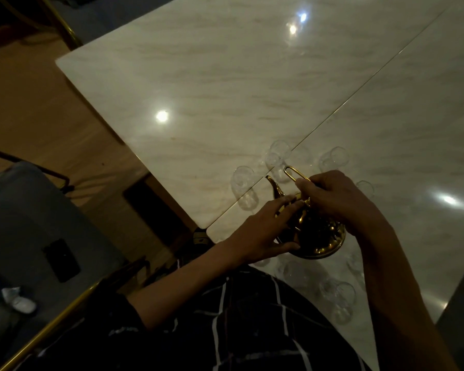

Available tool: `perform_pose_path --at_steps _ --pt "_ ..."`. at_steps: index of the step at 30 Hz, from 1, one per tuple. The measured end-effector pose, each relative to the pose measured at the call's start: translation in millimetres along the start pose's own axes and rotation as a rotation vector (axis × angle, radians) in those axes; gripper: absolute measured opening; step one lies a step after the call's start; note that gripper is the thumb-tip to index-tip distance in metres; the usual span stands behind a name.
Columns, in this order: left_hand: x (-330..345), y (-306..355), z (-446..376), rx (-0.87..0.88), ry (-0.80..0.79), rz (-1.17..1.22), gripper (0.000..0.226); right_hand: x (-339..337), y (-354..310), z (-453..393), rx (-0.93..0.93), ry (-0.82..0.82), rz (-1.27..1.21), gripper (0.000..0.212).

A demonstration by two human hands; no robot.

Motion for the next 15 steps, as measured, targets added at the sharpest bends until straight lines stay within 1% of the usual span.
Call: perform_pose_path --at_steps 15 --pt "2.7 -1.1 -2.1 0.009 -0.016 -0.005 0.094 -0.1 5.2 -1.0 0.011 -0.003 -0.023 0.043"
Point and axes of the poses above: each hand's wrist, its own z-axis away from the middle knuckle, its own x-axis out of the palm, y = z × x, the point moved 9 cm from there along -z, towards the middle knuckle, and after that the axes turned 15 degrees about y, right-handed, at the moved point
